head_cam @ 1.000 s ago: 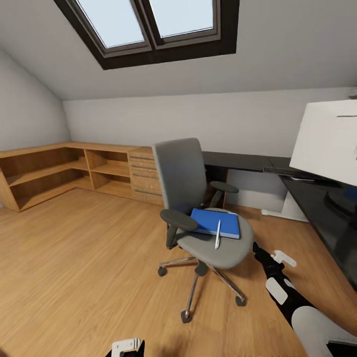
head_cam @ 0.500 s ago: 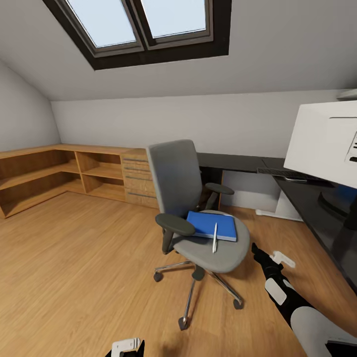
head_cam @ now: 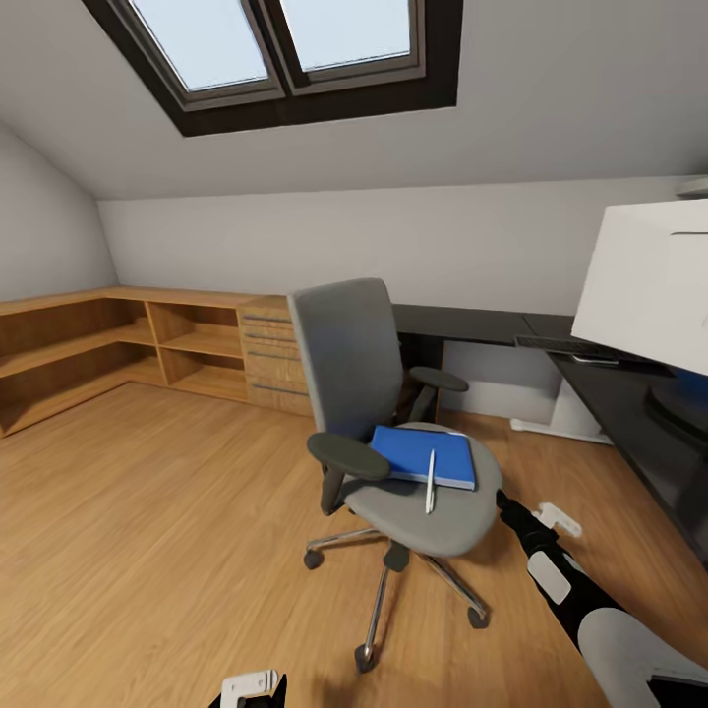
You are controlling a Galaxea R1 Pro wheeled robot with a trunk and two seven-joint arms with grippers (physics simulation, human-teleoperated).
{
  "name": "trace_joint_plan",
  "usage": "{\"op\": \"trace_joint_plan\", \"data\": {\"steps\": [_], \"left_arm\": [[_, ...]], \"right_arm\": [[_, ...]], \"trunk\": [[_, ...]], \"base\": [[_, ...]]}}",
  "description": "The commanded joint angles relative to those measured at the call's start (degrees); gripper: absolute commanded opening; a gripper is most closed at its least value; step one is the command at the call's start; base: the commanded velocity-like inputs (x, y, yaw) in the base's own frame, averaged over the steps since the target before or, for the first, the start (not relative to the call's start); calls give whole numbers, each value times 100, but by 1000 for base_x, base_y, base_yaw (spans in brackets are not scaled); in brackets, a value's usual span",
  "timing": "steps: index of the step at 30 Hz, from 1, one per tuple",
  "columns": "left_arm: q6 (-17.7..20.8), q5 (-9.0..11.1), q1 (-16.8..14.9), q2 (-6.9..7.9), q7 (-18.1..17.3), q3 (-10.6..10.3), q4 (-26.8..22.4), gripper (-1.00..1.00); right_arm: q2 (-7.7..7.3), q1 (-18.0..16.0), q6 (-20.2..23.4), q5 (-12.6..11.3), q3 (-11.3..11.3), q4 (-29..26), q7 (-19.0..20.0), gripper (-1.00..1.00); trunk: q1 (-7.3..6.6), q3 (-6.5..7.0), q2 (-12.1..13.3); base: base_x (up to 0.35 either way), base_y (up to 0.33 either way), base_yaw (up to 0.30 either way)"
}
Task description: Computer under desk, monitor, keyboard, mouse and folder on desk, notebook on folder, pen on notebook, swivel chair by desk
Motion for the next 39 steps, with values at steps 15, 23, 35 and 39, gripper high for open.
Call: {"op": "trace_joint_plan", "data": {"steps": [15,23,35,39], "left_arm": [[-21,59,-3,8,-14,-5,4,100],[-19,60,-3,12,-14,-6,4,100],[-20,73,-3,12,-6,-5,-22,100],[0,70,-3,12,1,-12,-35,100]], "right_arm": [[-13,-4,2,-256,-342,11,54,100],[-38,-4,375,-522,-342,11,66,100],[-76,-4,543,-809,-348,11,63,100],[-103,-4,655,-889,-346,11,67,100]], "trunk": [[0,-6,-2],[0,-6,-2],[0,-6,-2],[0,-6,-2]], "base": [[158,0,0],[8,0,0],[0,0,0],[0,0,0]]}}
